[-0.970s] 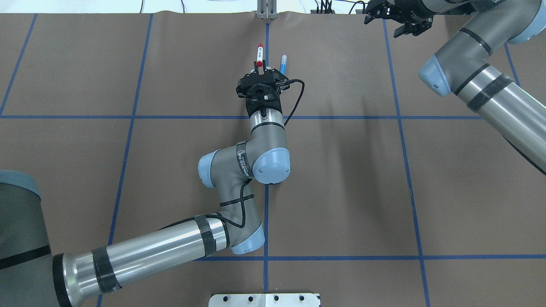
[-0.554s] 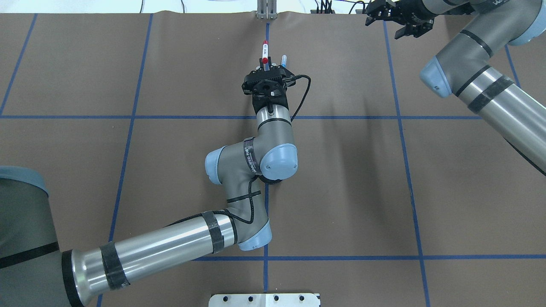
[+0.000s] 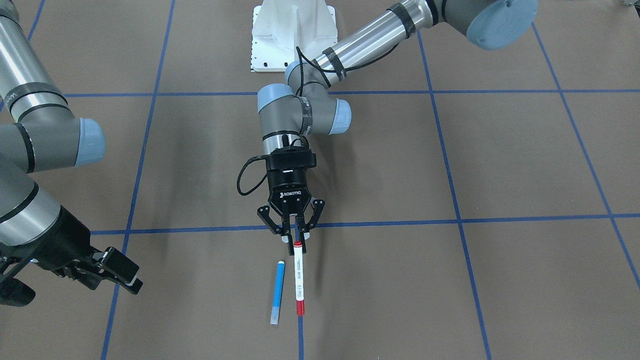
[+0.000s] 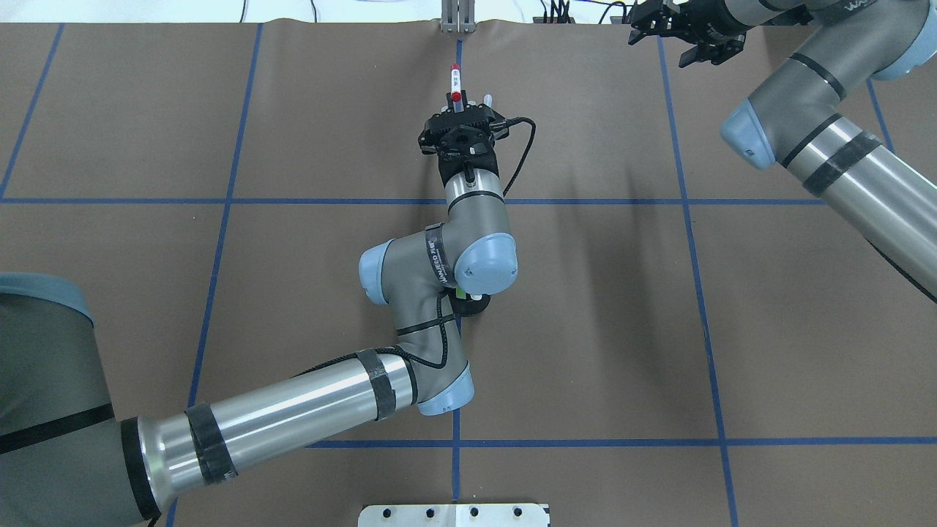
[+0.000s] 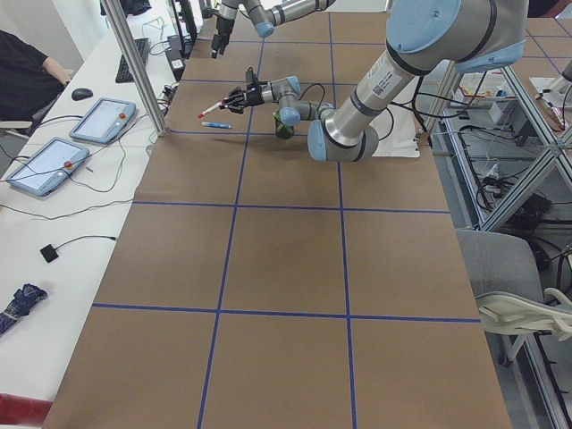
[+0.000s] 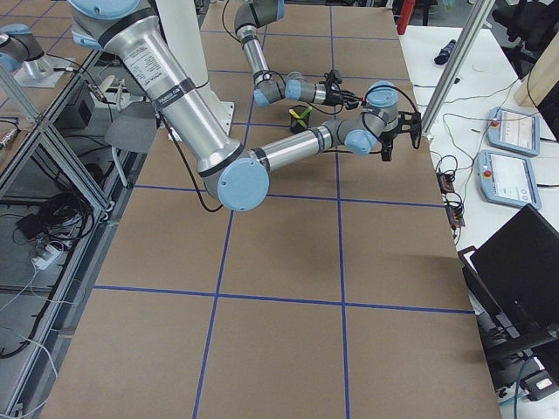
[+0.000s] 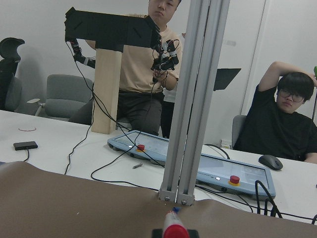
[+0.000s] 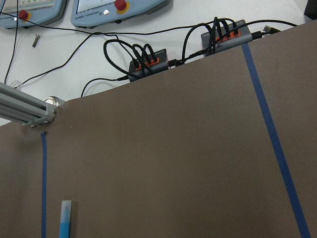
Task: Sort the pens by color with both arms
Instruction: 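Lower the red-capped marker beside the blue marker and open the left gripper, then raise the left gripper away while the right arm moves toward the cup, then move the right gripper over the pen cup and lower it, then close the right gripper on the green highlighter in the cup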
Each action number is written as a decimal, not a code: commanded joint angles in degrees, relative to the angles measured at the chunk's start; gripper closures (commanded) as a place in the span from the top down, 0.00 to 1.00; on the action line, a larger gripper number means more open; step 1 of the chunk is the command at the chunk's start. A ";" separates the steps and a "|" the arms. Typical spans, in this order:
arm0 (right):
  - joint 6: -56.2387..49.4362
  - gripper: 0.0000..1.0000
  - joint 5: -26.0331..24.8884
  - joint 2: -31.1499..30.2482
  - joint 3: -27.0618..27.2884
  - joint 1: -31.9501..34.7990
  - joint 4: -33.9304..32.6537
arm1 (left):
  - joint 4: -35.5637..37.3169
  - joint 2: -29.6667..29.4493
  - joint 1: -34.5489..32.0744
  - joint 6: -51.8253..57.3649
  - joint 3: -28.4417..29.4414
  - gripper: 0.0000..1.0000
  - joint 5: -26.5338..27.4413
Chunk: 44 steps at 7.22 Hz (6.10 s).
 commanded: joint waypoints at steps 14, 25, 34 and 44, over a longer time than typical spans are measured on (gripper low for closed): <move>-0.19 1.00 15.48 1.00 17.91 -6.65 -31.76 | 4.40 16.15 -26.80 21.73 -24.65 1.00 -58.85; -3.00 0.91 8.64 20.95 3.59 -23.27 -49.28 | 1.59 26.37 -33.85 27.47 -27.81 1.00 -76.29; -10.56 0.60 6.97 19.54 2.88 -24.06 -48.92 | 0.79 26.45 -33.85 27.38 -27.90 1.00 -76.20; -11.53 0.53 6.89 19.72 2.09 -24.33 -46.29 | 0.71 26.45 -33.94 27.29 -27.90 1.00 -76.20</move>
